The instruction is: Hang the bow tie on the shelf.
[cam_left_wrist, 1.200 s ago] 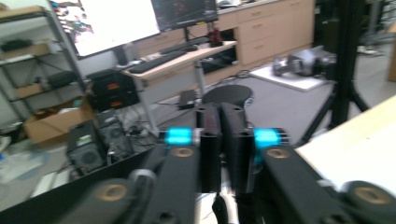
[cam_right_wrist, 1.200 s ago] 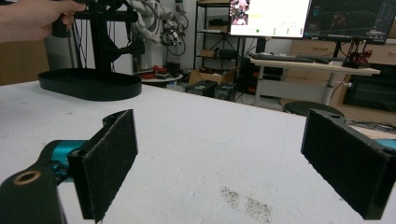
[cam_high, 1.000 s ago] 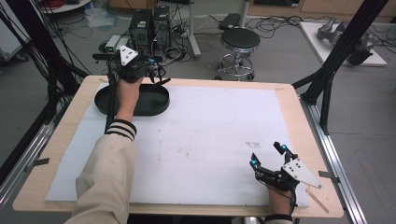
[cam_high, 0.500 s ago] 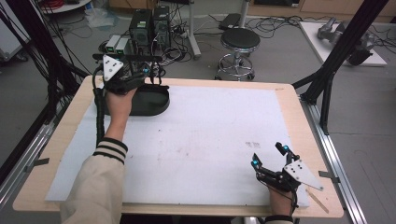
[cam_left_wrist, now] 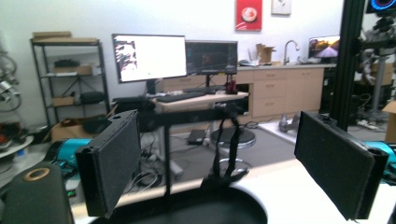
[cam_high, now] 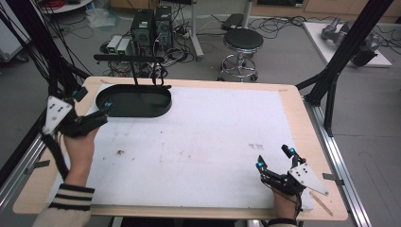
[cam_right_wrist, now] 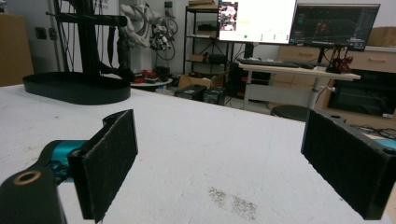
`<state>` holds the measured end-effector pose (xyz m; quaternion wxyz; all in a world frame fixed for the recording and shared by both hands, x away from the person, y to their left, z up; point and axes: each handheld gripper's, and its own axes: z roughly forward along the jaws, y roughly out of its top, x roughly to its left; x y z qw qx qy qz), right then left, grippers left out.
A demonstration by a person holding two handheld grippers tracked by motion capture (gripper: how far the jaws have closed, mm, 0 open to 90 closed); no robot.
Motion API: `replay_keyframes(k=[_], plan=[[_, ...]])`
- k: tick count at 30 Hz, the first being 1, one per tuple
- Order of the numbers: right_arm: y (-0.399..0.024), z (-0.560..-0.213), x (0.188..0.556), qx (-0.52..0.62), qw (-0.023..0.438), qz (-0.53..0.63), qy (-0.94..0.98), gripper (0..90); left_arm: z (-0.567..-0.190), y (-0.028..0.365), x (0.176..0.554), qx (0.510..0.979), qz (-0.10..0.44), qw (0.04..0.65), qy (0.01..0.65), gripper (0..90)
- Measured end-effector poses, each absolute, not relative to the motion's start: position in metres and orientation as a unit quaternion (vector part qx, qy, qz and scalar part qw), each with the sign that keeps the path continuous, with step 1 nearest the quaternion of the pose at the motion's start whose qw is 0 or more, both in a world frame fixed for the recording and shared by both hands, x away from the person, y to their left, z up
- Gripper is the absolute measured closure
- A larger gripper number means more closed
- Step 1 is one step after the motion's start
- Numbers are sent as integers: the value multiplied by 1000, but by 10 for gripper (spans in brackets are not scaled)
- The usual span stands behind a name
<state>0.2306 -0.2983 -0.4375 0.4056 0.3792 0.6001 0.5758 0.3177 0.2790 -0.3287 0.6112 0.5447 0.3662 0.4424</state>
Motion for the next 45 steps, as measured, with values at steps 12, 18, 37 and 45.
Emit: replay_keyframes(k=[12,18,37,45], plan=[[-300,-437,226,387,421,574,587,99,-383,331,256,540,441,589,408,142],[-304,-443,225,381,424,569,592,99,-410,337,247,557,447,574,401,140],[-309,-435,218,398,427,587,561,99,-426,340,238,542,433,585,419,140],[-305,-434,217,397,426,586,563,99,-427,341,238,541,435,584,421,140]])
